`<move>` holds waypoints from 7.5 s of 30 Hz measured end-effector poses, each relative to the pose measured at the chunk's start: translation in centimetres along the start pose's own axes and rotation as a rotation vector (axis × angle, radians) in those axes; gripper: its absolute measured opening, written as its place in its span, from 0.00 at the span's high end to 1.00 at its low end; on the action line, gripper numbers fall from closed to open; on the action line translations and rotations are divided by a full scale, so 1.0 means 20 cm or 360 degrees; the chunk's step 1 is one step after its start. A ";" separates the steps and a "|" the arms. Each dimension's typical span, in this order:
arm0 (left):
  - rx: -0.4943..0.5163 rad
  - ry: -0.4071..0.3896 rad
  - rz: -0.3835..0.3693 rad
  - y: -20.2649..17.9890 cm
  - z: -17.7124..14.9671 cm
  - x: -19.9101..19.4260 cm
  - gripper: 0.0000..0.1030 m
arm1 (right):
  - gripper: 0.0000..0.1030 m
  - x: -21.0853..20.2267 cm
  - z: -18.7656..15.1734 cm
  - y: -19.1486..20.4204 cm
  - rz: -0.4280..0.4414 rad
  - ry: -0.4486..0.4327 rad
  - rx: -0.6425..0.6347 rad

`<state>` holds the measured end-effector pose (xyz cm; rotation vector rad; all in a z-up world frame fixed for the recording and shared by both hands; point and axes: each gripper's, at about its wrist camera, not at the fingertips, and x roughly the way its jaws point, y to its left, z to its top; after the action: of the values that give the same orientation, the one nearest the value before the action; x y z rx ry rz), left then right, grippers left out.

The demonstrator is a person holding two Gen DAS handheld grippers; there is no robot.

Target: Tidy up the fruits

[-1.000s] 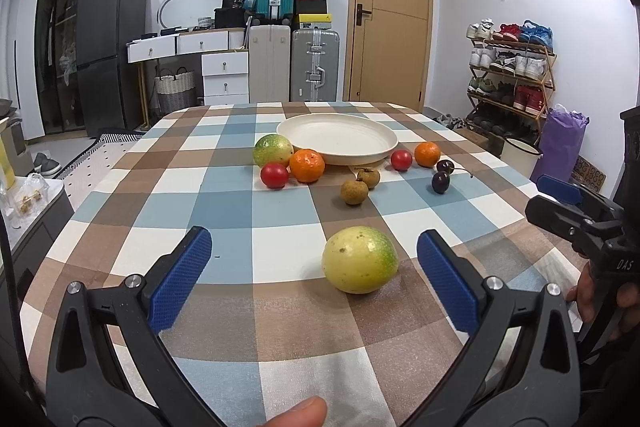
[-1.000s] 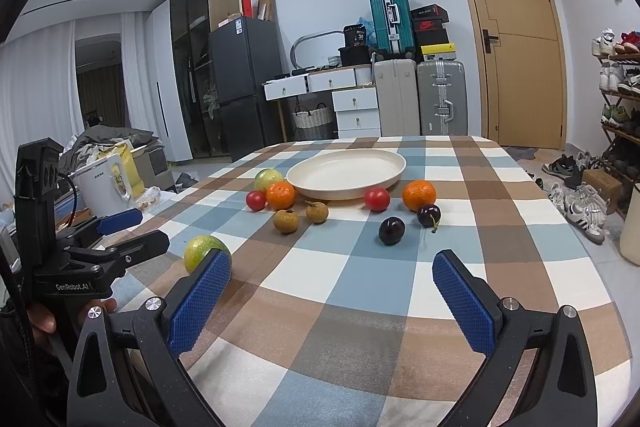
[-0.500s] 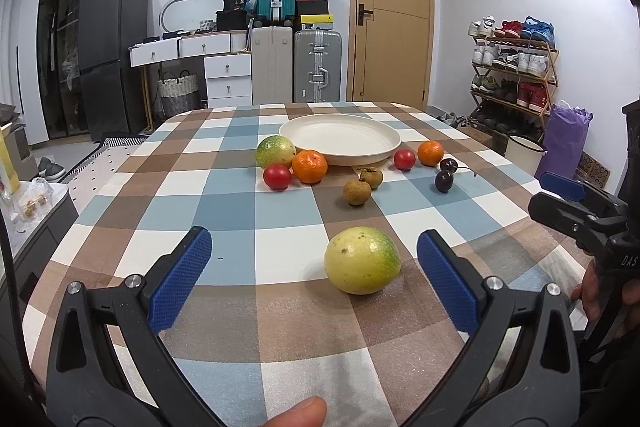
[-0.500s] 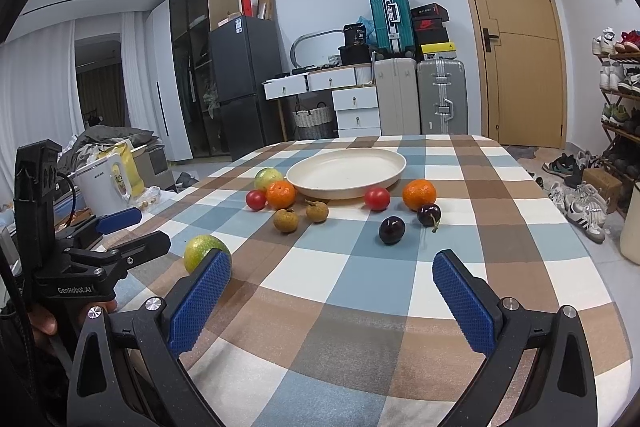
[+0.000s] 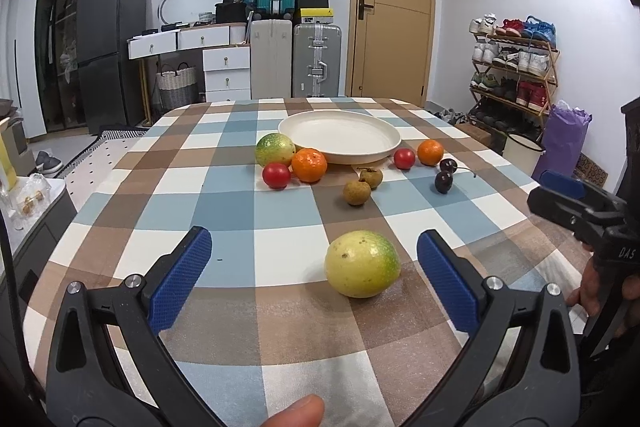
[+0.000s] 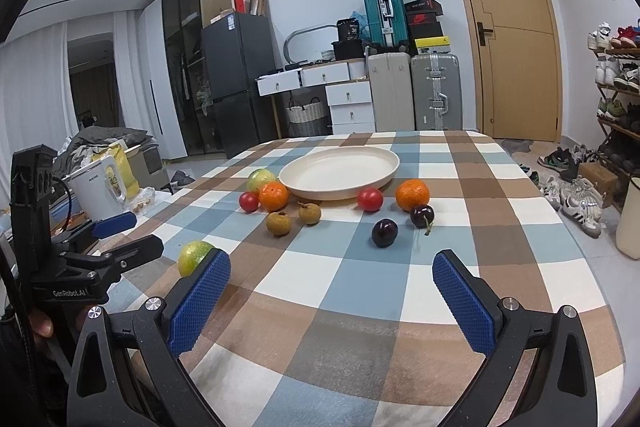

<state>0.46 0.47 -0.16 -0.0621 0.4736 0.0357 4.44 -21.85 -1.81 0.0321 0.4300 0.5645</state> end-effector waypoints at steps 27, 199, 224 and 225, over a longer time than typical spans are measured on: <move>0.0037 0.0231 -0.0060 -0.08 0.08 0.21 0.01 | 0.04 0.39 0.18 -0.19 -0.0034 0.0517 0.0033; -0.0018 0.0237 -0.0087 0.08 0.63 1.14 0.01 | 0.00 1.05 0.53 -0.38 0.0014 0.0293 0.0125; -0.0066 0.0315 -0.0018 0.12 0.46 0.87 0.01 | 0.00 0.81 0.44 -0.35 -0.0050 0.0400 0.0085; -0.0070 0.0316 -0.0019 0.12 0.45 0.87 0.01 | 0.00 0.80 0.43 -0.35 -0.0056 0.0405 0.0085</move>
<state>19.90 3.74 -0.19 -0.1121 0.6707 0.0281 23.58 -18.64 -1.16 0.0039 0.6919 0.5238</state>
